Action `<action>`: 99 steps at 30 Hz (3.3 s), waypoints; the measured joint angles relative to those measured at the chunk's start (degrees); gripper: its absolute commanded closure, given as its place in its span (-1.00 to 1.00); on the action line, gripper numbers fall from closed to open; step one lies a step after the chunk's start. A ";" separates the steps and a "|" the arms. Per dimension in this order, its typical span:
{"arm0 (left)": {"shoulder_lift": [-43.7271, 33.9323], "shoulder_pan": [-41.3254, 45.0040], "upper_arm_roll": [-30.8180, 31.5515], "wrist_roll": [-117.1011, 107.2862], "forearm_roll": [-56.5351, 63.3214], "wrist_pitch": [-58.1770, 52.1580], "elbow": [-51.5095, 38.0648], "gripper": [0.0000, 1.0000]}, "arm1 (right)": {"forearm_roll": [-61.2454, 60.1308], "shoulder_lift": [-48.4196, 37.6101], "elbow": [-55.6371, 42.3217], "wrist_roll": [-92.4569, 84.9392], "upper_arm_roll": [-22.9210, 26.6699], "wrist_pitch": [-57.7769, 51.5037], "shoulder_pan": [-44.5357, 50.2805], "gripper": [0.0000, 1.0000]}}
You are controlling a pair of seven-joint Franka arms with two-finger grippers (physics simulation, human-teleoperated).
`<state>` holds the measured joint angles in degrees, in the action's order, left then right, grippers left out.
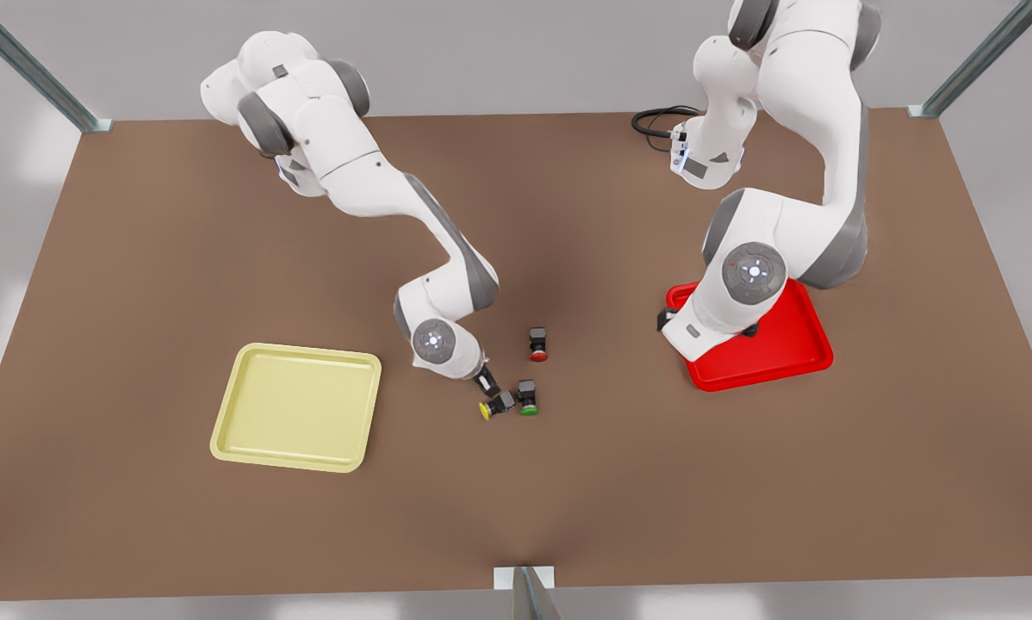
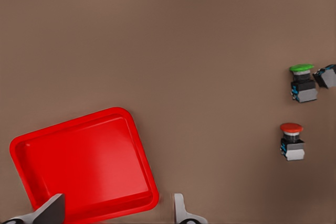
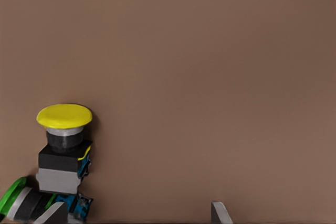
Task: Place the switches on the corresponding trays according to their colors
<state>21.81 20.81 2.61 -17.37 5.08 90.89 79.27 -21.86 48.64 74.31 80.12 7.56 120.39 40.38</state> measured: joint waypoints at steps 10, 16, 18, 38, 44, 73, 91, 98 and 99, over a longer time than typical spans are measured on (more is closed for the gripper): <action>1.27 3.24 0.12 -6.89 -0.98 -0.53 0.09 -1.00 | -10.25 9.63 -8.83 3.86 12.46 2.04 8.57 -1.00; 1.75 3.55 0.12 -6.80 -1.15 -0.86 0.30 -1.00 | -10.18 11.48 -8.92 3.94 13.18 3.80 8.75 -1.00; 2.35 3.54 0.12 -6.89 -1.18 -0.69 0.28 -1.00 | -10.26 11.61 -10.26 4.52 13.25 3.80 8.74 -1.00; 3.07 2.14 0.12 -6.80 -2.65 0.37 0.35 -1.00 | -10.14 15.59 -14.06 3.64 14.22 5.91 9.01 -1.00; 5.11 1.39 0.12 -6.45 -3.65 3.35 0.34 -1.00 | -10.15 16.23 -14.37 3.64 13.80 5.91 9.01 -0.55; 10.01 0.07 0.11 -5.84 -5.15 9.75 1.85 -1.00 | -10.13 16.05 -14.19 -3.74 13.59 4.86 9.10 -0.28; 9.07 -0.43 1.28 -6.19 -9.14 10.58 1.56 -1.00 | -10.19 15.96 -14.11 -3.74 12.83 5.21 8.92 -0.18; 9.13 -0.92 1.17 -6.01 -10.03 11.86 1.59 -1.00 | -10.14 15.96 -14.11 -3.74 12.83 5.29 8.83 -0.17; 9.18 -0.95 1.17 -6.01 -10.00 11.85 1.50 -1.00 | -10.14 15.93 -14.05 -3.74 12.83 5.22 8.84 -0.17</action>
<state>30.99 19.86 3.78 -23.38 -4.92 102.74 80.78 -31.99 64.57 60.26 76.38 20.39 125.60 49.22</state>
